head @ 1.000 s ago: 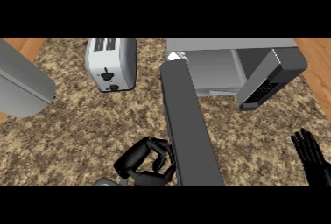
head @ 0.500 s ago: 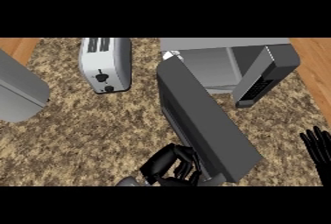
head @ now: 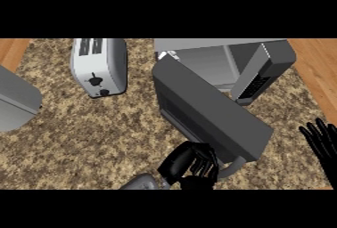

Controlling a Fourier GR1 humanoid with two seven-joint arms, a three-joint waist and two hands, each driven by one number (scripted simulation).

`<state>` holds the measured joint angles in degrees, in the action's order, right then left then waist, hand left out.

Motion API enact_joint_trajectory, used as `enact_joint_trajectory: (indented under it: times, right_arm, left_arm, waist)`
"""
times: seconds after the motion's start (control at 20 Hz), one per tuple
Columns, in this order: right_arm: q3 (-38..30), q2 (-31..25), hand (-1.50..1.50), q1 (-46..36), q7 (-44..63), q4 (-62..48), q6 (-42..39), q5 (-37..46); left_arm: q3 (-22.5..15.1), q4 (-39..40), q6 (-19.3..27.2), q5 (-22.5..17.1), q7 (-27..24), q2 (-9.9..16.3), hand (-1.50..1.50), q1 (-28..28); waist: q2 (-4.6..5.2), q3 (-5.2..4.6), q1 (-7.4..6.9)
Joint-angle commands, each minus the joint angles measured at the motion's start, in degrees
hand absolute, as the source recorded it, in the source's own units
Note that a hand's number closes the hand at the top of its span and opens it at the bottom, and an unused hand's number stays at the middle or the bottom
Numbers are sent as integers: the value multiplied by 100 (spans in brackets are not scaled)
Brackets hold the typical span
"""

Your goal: Pick up the milk, place it into the microwave and close the microwave

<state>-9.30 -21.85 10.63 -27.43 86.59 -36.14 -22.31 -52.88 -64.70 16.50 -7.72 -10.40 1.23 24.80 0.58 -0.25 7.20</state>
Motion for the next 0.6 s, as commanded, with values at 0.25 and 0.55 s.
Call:
enact_joint_trajectory:
  times: [0.25, 0.55]
  right_arm:
    - [220, -249, -150, -146, 539, 792, -379, -685]
    - [308, -335, -150, -129, 867, 1111, -350, -989]
  left_arm:
    - [-445, 153, 1335, -838, -68, -118, 150, 856]
    - [-108, 439, 1925, -1385, -152, -120, 150, 1516]
  waist:
    - [68, -11, 267]
    - [126, -13, 436]
